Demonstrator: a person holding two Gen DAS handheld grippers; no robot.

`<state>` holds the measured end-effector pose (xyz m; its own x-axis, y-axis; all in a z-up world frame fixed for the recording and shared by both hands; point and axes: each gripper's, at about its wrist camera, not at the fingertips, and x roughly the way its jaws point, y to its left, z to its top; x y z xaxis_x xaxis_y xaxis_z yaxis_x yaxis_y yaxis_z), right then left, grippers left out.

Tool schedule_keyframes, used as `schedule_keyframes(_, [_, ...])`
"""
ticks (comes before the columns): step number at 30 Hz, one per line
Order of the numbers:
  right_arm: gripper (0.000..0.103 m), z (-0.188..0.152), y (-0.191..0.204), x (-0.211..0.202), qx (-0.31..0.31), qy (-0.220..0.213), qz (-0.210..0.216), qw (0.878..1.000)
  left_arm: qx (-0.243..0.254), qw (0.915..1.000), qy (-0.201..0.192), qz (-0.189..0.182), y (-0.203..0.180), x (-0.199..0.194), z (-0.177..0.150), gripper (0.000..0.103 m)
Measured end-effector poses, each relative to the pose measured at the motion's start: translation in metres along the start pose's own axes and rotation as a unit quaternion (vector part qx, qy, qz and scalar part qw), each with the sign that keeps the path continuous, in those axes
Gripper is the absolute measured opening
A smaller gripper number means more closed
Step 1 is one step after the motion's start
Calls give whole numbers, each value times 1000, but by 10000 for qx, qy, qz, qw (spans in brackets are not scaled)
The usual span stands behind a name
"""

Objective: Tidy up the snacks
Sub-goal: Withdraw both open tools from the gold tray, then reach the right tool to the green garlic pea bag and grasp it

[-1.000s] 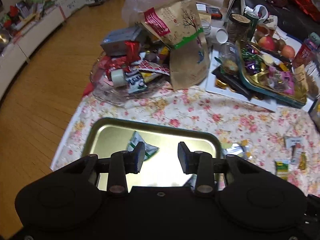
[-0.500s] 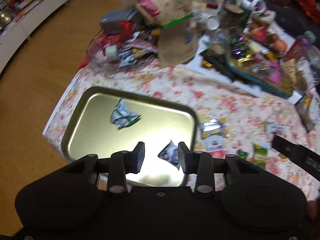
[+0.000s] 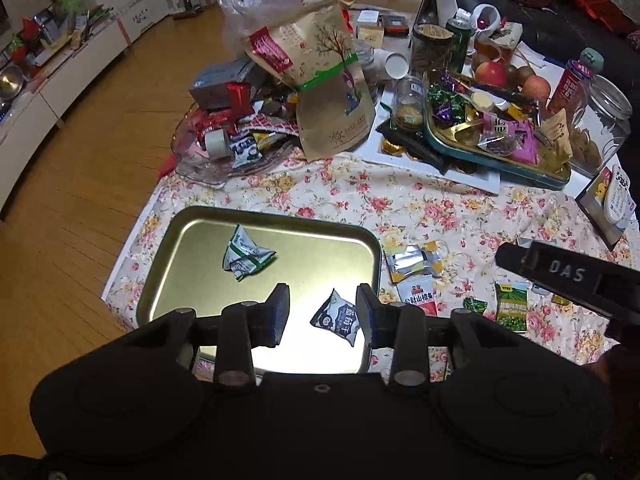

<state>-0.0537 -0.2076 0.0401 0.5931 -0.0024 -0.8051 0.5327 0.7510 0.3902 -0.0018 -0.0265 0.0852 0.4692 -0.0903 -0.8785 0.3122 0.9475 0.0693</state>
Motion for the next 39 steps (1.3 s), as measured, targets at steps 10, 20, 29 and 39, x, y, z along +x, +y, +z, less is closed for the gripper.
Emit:
schedule_keyframes(10, [48, -6, 3, -1, -304, -41, -120, 9995, 385, 9990, 54, -231, -19, 1, 4, 47])
schedule_keyframes(20, [48, -10, -32, 20, 29, 559, -518, 9971, 877, 9912, 633, -770, -44, 43, 15, 47])
schedule_keyframes(29, [52, -31, -80, 41, 647, 1289, -816, 9862, 808, 9817, 1453, -934, -47, 71, 15, 46])
schedule_keyframes(39, [52, -24, -154, 56, 2045, 1118, -1720, 9571, 937, 9754, 1584, -1213, -40, 72, 12, 45])
